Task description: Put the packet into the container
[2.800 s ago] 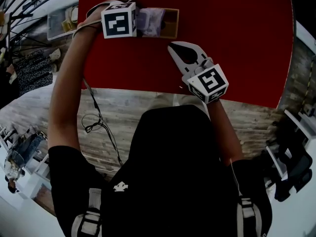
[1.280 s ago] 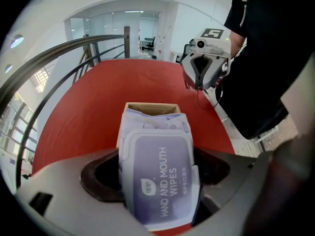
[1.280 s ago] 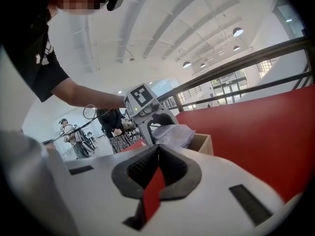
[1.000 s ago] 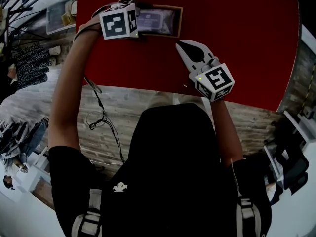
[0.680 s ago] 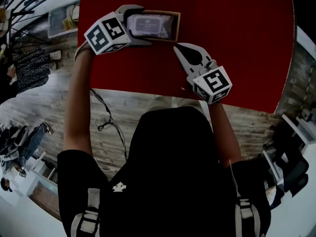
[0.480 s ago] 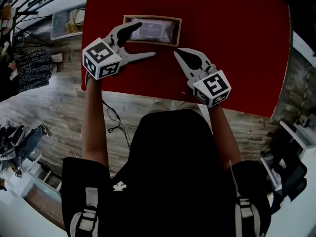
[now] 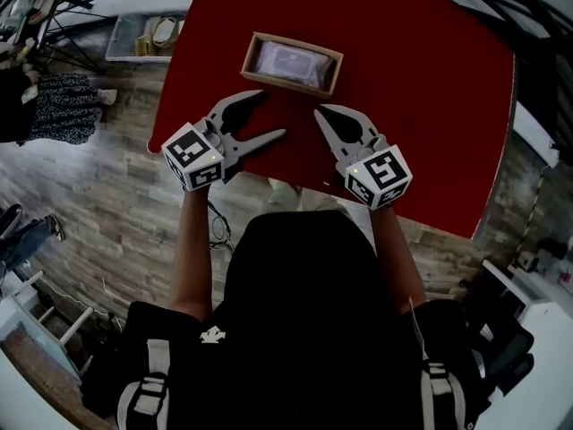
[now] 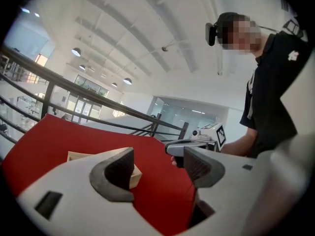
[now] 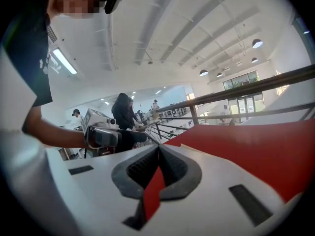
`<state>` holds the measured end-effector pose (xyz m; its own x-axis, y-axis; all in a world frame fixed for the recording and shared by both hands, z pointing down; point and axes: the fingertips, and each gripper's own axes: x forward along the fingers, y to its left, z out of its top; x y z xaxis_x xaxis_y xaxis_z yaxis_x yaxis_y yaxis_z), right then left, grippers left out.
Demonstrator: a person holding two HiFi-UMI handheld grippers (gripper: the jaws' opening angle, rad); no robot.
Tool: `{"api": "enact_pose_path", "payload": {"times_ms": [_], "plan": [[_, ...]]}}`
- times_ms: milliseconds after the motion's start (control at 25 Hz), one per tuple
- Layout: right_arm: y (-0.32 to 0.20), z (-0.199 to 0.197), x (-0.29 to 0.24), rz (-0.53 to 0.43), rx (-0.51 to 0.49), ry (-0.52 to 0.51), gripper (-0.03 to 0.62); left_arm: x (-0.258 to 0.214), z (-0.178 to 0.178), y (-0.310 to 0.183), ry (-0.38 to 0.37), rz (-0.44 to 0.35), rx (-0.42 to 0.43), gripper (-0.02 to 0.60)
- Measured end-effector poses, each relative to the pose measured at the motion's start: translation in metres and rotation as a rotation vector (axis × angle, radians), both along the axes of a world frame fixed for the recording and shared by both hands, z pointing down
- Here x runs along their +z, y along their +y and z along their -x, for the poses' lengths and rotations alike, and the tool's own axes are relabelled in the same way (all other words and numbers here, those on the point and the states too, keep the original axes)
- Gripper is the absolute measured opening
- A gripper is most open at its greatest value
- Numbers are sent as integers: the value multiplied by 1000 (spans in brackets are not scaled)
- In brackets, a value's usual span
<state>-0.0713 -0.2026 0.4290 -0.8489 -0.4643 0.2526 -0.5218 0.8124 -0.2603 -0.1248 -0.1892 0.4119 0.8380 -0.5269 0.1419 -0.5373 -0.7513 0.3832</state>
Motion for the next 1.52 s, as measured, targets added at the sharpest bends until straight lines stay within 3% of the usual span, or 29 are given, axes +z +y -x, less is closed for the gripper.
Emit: {"api": "enact_pose_path", "payload": {"times_ms": [440, 640, 800, 960, 1160, 1320, 1520], "plan": [[49, 11, -49, -94, -60, -36, 20, -39, 0, 68, 5, -137, -105, 130], [64, 19, -64, -116, -74, -58, 20, -70, 13, 82, 76, -202, -221, 55], [71, 24, -74, -141, -95, -63, 20, -83, 10, 93, 116, -224, -243, 37], [77, 29, -80, -153, -109, -67, 20, -79, 14, 101, 81, -219, -268, 21], [81, 30, -85, -166, -108, -73, 20, -73, 14, 108, 95, -223, -279, 9], [79, 30, -87, -176, -89, -81, 20, -61, 19, 109, 52, -221, -288, 9], [75, 30, -90, -185, -77, -82, 20, -60, 15, 106, 69, -218, -267, 9]]}}
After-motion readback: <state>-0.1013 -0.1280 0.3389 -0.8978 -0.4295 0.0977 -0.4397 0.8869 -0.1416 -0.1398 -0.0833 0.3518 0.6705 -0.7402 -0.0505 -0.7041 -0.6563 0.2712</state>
